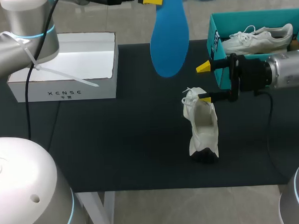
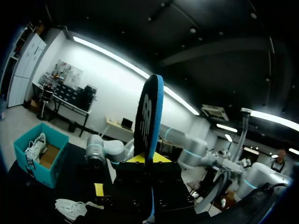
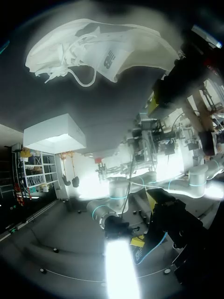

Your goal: Take the shoe out of the shoebox, open the shoe tongue, remove and reinsert the insole, then place the shoe into the shoebox

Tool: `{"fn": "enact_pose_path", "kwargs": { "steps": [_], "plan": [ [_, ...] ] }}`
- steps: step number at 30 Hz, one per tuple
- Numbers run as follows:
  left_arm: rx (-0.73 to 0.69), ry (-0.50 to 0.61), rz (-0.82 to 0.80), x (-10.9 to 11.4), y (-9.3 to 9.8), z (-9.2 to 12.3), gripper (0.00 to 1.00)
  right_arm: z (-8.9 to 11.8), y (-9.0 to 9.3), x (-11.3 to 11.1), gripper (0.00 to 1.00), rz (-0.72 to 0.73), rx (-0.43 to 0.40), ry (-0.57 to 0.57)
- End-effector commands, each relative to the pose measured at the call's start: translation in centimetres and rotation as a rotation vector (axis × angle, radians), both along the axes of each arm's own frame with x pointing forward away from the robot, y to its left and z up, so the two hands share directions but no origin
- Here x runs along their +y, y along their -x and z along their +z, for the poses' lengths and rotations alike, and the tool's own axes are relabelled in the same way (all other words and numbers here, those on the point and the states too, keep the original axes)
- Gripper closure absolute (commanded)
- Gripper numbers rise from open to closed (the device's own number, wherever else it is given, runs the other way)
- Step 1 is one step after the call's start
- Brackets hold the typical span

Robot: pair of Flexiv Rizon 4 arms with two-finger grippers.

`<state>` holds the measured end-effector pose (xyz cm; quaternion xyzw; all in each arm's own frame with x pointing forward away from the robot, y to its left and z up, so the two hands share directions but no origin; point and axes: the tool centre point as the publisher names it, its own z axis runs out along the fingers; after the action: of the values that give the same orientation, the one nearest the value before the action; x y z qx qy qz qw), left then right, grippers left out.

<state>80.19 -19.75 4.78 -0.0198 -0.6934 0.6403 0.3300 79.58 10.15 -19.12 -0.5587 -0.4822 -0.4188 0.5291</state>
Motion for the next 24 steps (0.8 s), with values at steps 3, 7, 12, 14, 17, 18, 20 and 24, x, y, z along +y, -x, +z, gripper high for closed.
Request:
{"fn": "enact_pose_path", "kwargs": {
  "steps": [3,7,12,14,17,18,20,24],
  "plan": [
    [-0.242,0.015,0.068,-3.8,2.0,0.6,1.00,0.0,0.1,0.1,0.00,-0.004,0.000,0.001],
    [-0.417,0.036,0.162,-5.3,4.5,1.1,1.00,0.0,0.1,0.1,0.00,-0.004,0.000,0.001],
    [-0.679,0.024,0.264,-5.8,8.0,1.1,1.00,0.0,0.1,0.1,0.00,-0.004,0.000,0.001],
    [-0.803,0.000,0.288,-5.9,9.3,0.5,1.00,0.0,0.1,0.1,0.00,-0.004,0.000,0.001],
    [-0.909,-0.023,0.297,-5.8,10.6,-1.0,1.00,0.0,0.1,0.1,0.00,-0.004,0.000,0.001],
    [-0.929,-0.032,0.307,-5.8,10.7,-1.5,1.00,0.0,0.1,0.1,0.00,-0.004,0.000,0.001],
    [-0.901,-0.087,0.341,-5.6,10.6,-2.5,1.00,0.0,0.1,0.1,0.00,-0.004,0.000,0.001],
    [-0.901,-0.087,0.341,-5.6,10.6,-2.5,1.00,0.0,0.1,0.1,0.00,-0.004,0.000,0.001]
  ]
}}
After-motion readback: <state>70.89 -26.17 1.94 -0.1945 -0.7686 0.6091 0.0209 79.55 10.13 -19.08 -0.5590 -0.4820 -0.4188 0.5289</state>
